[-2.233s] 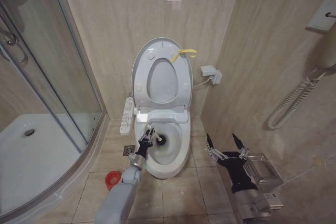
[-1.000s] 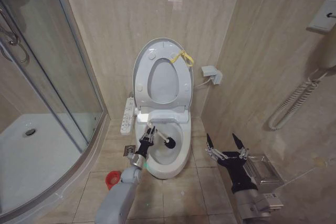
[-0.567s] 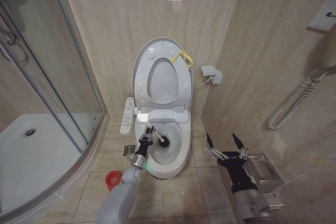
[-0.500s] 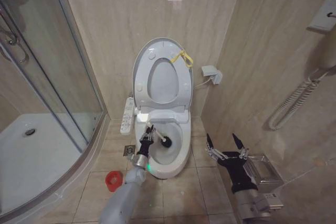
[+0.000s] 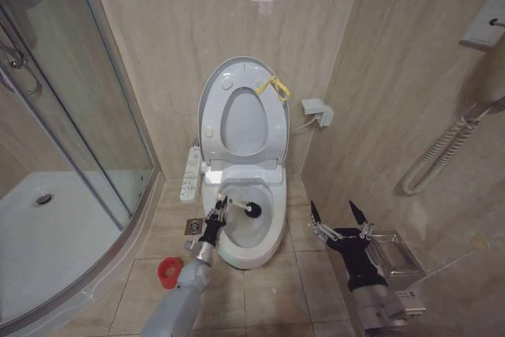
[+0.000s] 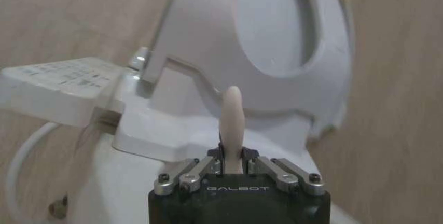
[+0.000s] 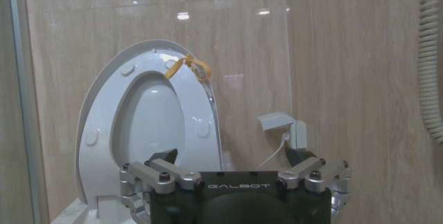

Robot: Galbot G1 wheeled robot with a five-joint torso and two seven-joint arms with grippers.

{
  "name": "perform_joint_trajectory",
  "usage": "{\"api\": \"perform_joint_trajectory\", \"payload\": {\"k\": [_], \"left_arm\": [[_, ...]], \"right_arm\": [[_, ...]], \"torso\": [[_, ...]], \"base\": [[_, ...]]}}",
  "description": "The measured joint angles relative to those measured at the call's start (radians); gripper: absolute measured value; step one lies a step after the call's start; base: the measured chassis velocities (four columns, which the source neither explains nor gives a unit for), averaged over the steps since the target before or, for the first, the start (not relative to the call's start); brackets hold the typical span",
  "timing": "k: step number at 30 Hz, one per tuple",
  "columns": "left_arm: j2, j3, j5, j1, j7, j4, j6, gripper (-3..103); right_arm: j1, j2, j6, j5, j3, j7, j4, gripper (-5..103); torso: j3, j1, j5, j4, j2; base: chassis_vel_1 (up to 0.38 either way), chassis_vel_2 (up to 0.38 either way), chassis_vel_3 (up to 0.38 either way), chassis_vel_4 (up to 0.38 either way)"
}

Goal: Open the toilet lid, clean the toilet bowl with a toilet brush, close the toilet lid, and flush.

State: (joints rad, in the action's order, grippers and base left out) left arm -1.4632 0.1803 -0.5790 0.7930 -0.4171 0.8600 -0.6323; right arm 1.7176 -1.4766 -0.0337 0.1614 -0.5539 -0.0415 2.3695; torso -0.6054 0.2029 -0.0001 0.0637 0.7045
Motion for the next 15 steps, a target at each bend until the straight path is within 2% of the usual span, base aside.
{"api": "perform_joint_trajectory", "payload": {"k": [1, 3, 5, 9, 10, 12, 13, 14, 15], "left_arm": [[0.000, 0.000, 0.000, 0.000, 0.000, 0.000, 0.000, 18], [-0.004, 0.011, 0.073, -0.009, 0.001, -0.016, -0.010, 18], [-0.007, 0.011, 0.072, -0.015, 0.001, -0.019, -0.012, 18], [-0.026, -0.023, -0.106, -0.018, 0.001, 0.018, 0.029, 18], [-0.026, -0.023, -0.106, -0.018, 0.001, 0.018, 0.029, 18], [-0.032, -0.043, -0.252, -0.011, -0.007, 0.062, 0.064, 18], [-0.032, -0.043, -0.252, -0.011, -0.007, 0.062, 0.064, 18], [-0.032, -0.048, -0.306, -0.006, -0.015, 0.081, 0.077, 18], [-0.030, -0.049, -0.325, -0.006, -0.022, 0.085, 0.081, 18]], "right_arm": [[0.000, 0.000, 0.000, 0.000, 0.000, 0.000, 0.000, 100], [0.000, 0.000, 0.000, 0.000, 0.000, 0.000, 0.000, 100], [0.000, 0.000, 0.000, 0.000, 0.000, 0.000, 0.000, 100], [0.000, 0.000, 0.000, 0.000, 0.000, 0.000, 0.000, 100], [0.000, 0.000, 0.000, 0.000, 0.000, 0.000, 0.000, 100], [0.000, 0.000, 0.000, 0.000, 0.000, 0.000, 0.000, 100], [0.000, 0.000, 0.000, 0.000, 0.000, 0.000, 0.000, 100], [0.000, 0.000, 0.000, 0.000, 0.000, 0.000, 0.000, 100], [0.000, 0.000, 0.000, 0.000, 0.000, 0.000, 0.000, 100]], "torso": [[0.000, 0.000, 0.0000, 0.0000, 0.000], [0.000, 0.000, 0.0001, 0.0001, 0.000], [0.000, 0.000, 0.0001, 0.0005, 0.000], [0.000, 0.000, 0.0001, 0.0005, 0.000], [0.000, 0.000, 0.0001, 0.0005, 0.000], [0.000, 0.000, 0.0001, 0.0007, 0.000], [0.000, 0.000, 0.0001, 0.0007, 0.000], [0.000, 0.000, 0.0001, 0.0006, 0.000], [0.000, 0.000, 0.0001, 0.0006, 0.000]], "base": [[0.000, 0.000, 0.000, 0.000], [0.000, 0.000, 0.000, 0.000], [0.000, 0.000, 0.000, 0.000], [0.000, 0.000, 0.000, 0.000], [0.000, 0.000, 0.000, 0.000], [0.000, 0.000, 0.000, 0.000], [0.000, 0.000, 0.000, 0.000], [0.000, 0.000, 0.000, 0.000], [0.000, 0.000, 0.000, 0.000]]}}
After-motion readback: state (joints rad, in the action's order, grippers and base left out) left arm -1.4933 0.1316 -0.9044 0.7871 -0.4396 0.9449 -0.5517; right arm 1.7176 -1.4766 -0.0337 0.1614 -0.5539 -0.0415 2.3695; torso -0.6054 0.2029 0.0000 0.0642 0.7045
